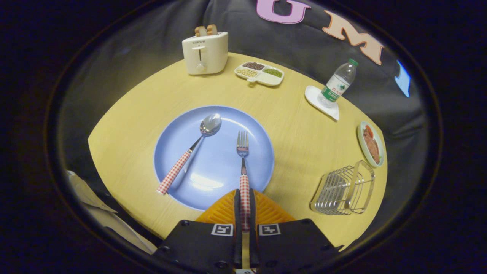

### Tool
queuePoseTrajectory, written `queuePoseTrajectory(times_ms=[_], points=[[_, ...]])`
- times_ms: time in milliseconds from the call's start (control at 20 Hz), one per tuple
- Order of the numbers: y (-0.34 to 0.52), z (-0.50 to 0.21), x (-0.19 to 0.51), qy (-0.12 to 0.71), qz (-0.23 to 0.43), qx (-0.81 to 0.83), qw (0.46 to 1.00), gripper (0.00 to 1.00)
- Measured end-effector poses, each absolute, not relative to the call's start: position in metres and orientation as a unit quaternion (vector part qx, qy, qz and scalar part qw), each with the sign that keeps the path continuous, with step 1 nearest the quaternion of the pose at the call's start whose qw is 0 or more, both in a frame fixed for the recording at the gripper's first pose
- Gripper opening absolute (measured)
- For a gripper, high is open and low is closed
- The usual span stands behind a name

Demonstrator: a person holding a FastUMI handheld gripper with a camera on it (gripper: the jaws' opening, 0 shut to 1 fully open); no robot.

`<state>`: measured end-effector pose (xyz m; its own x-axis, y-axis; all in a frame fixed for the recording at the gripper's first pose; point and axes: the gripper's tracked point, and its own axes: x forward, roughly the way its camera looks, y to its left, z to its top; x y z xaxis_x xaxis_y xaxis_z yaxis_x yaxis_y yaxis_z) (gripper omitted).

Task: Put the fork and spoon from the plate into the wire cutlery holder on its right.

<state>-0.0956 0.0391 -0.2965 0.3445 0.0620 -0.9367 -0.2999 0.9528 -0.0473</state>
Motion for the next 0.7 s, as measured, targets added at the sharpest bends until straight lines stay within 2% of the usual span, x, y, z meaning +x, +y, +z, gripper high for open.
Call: queuePoseTrajectory(times_ms=[700], points=[[-0.017, -0.216, -0.093, 0.556, 0.106, -0.091, 0.819, 0.10]])
